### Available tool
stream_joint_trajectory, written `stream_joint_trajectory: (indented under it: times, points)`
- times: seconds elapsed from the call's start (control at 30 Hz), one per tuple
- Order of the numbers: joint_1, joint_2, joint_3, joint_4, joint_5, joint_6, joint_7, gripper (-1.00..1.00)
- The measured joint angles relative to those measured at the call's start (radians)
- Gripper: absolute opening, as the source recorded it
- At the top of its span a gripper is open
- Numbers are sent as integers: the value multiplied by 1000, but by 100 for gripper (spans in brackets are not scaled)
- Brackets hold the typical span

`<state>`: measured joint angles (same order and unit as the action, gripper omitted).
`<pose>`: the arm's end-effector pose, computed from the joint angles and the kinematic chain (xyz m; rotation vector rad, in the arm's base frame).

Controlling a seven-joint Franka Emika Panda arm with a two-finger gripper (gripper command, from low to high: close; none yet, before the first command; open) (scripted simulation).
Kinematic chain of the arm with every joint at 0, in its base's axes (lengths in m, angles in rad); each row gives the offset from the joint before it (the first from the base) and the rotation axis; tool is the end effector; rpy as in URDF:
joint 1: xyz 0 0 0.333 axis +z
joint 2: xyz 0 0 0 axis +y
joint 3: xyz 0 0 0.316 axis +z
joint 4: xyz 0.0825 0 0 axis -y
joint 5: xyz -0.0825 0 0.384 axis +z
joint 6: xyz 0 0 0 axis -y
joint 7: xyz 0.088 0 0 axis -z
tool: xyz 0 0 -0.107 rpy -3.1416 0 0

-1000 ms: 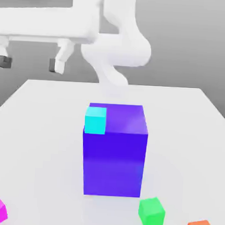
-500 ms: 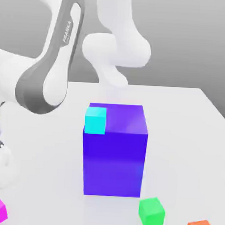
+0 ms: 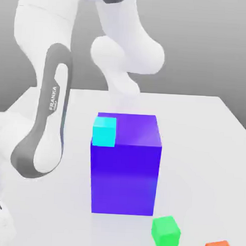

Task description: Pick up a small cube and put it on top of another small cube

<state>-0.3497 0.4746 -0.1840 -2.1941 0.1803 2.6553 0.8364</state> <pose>0.4728 -0.2884 0.1685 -2.2879 2.1526 -0.0002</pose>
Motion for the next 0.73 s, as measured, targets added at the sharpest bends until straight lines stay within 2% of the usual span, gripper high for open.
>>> stream_joint_trajectory:
  times: [0.13,0.47,0.6,0.63,0.73]
  points:
    - [91,-111,37,-67,-47,-40,17,-100]
    - [358,-323,245,-281,-168,-29,44,-100]
    - [454,-248,301,-314,-245,77,87,-100]
    - [464,-219,298,-314,-257,106,95,100]
    - [464,-219,298,-314,-257,106,95,100]
